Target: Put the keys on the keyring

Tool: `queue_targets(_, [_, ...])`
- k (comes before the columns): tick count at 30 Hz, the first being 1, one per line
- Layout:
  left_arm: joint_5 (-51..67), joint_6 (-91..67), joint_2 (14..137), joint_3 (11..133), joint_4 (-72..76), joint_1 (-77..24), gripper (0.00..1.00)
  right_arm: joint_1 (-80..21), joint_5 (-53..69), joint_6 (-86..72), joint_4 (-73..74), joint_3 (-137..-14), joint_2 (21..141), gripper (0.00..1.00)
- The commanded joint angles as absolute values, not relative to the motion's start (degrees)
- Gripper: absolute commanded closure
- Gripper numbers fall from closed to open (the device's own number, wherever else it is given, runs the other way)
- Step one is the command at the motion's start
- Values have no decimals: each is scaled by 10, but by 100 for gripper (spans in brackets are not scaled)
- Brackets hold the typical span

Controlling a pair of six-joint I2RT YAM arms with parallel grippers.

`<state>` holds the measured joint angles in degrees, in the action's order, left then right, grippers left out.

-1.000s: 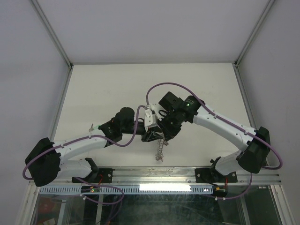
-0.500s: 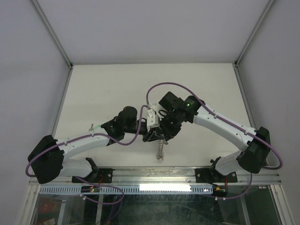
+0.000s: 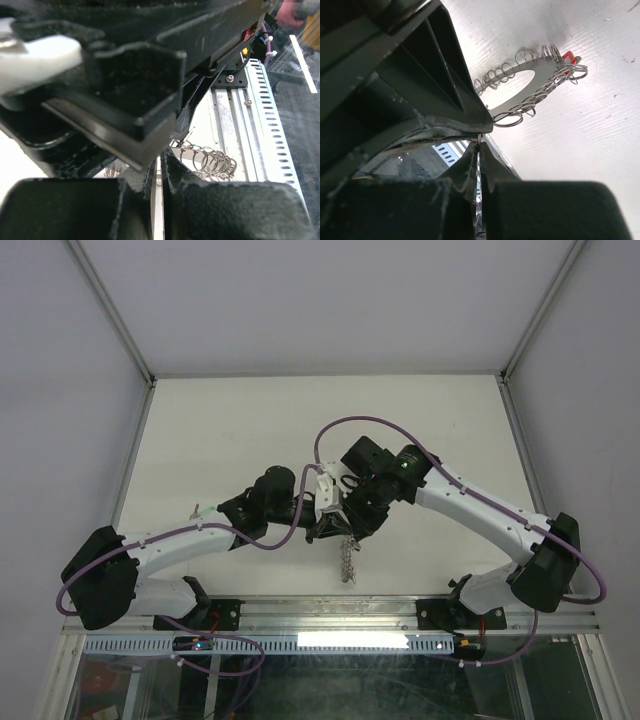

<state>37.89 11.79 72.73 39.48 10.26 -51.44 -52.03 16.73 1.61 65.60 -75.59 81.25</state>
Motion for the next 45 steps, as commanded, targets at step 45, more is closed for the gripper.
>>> queue_targets(45, [200,-164,737,127,697,-526,100,-432,186,-200,298,-483,561,61])
